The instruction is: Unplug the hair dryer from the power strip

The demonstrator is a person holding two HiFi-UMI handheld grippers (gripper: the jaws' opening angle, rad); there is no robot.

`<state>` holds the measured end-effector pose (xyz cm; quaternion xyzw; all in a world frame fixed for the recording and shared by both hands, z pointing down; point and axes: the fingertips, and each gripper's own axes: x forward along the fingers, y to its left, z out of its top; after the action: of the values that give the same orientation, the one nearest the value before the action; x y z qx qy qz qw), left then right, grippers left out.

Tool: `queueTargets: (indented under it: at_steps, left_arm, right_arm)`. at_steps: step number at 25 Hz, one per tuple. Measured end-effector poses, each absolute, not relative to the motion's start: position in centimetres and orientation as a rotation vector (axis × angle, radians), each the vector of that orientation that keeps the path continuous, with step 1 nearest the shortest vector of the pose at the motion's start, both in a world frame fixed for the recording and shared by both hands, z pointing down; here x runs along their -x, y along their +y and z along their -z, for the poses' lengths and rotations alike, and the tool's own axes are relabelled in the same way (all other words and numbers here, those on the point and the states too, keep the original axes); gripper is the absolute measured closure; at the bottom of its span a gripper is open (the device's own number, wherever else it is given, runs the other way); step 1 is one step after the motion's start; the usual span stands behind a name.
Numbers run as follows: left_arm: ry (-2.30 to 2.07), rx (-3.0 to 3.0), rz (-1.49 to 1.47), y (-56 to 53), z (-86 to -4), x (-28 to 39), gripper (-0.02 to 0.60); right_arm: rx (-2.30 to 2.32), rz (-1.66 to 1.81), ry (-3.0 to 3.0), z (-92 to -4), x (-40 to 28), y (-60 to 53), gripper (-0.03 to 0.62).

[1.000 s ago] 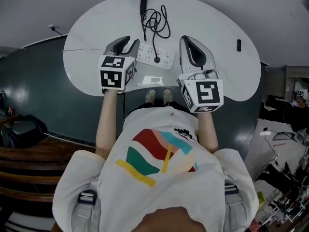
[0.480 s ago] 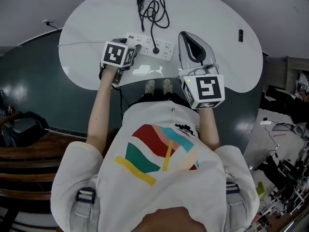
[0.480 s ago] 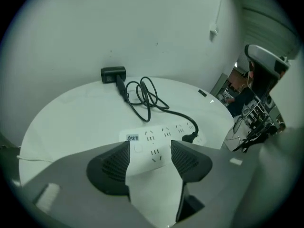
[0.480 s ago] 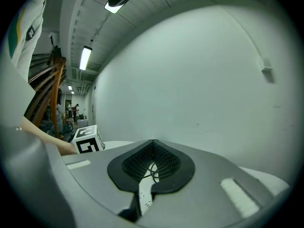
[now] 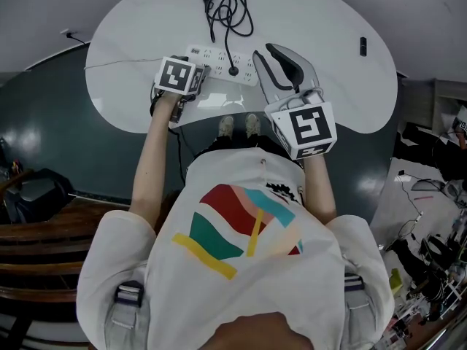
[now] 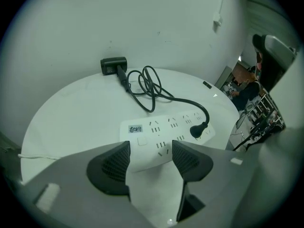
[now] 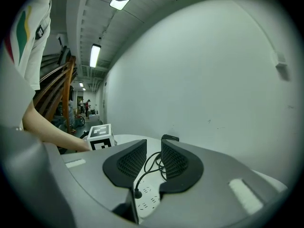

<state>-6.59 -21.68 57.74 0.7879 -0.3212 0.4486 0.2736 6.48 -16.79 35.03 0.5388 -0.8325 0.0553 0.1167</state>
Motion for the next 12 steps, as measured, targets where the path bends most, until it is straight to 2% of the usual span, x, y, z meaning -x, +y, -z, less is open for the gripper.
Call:
queueTargets:
  at_steps: [5, 12]
  left_arm:
    - [-0.940, -2.198, -1.292, -22.5, -56.8, 6.3, 0.316]
    - [-0.924, -2.157, -1.304, -21.7, -58.0, 6.7, 0.324]
  right_arm:
    - [-1.480, -0.106, -2.434, -35.9, -5.4, -16.7, 0.432]
    - [-1.335, -0.046, -2.396, -38.6, -3.6, -16.9, 0.377]
